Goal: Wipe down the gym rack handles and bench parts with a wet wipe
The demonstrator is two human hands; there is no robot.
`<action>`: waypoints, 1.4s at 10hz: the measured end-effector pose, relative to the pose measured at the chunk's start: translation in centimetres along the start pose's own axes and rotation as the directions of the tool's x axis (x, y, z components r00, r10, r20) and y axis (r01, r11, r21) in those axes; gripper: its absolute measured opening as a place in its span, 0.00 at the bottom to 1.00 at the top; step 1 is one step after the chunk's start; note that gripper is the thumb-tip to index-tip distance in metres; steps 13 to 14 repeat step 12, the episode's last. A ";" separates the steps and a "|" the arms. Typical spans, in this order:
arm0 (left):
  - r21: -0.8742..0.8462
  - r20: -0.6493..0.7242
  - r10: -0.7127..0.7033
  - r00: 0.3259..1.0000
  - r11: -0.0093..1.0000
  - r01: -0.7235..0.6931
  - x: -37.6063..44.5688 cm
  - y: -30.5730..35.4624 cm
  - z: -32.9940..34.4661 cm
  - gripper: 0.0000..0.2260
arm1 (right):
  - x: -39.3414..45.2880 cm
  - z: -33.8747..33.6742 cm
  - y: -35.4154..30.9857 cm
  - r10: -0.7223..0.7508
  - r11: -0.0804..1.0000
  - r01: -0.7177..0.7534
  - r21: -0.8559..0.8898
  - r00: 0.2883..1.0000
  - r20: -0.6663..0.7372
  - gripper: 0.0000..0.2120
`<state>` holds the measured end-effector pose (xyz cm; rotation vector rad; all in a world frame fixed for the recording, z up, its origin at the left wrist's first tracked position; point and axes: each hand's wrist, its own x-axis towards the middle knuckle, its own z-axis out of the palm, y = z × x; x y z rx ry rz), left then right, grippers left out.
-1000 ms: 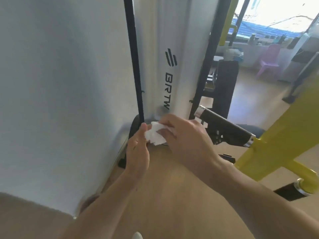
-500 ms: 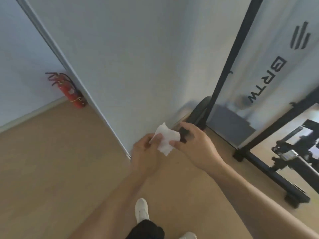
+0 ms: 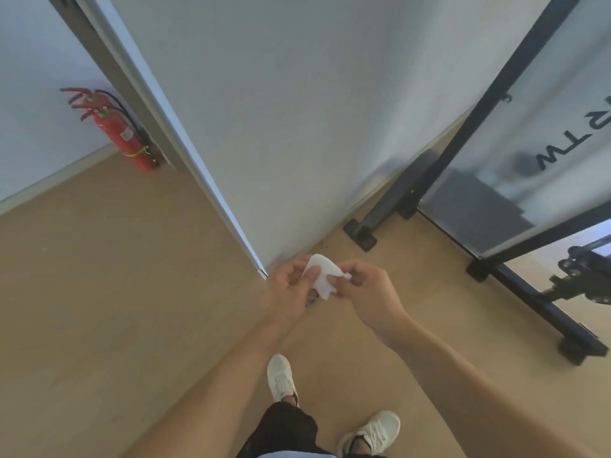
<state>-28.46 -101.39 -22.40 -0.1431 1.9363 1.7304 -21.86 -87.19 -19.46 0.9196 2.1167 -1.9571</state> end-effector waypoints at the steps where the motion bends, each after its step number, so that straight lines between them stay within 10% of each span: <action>1: 0.036 0.061 -0.048 0.997 0.998 0.046 3.3 -1.1 -2.3 0.04 | 2.6 2.2 0.6 0.112 0.978 -0.109 0.176 0.994 -0.011 0.05; 9: 0.392 -0.096 -0.344 0.934 0.850 0.353 23.9 -28.3 -5.2 0.10 | 31.3 14.3 34.8 0.719 0.662 -0.632 0.404 0.687 -0.102 0.03; 14: 0.388 -0.174 -0.347 0.922 0.836 0.388 24.2 -28.1 -5.2 0.12 | 31.4 15.5 36.5 0.771 0.589 -0.660 0.466 0.632 -0.078 0.13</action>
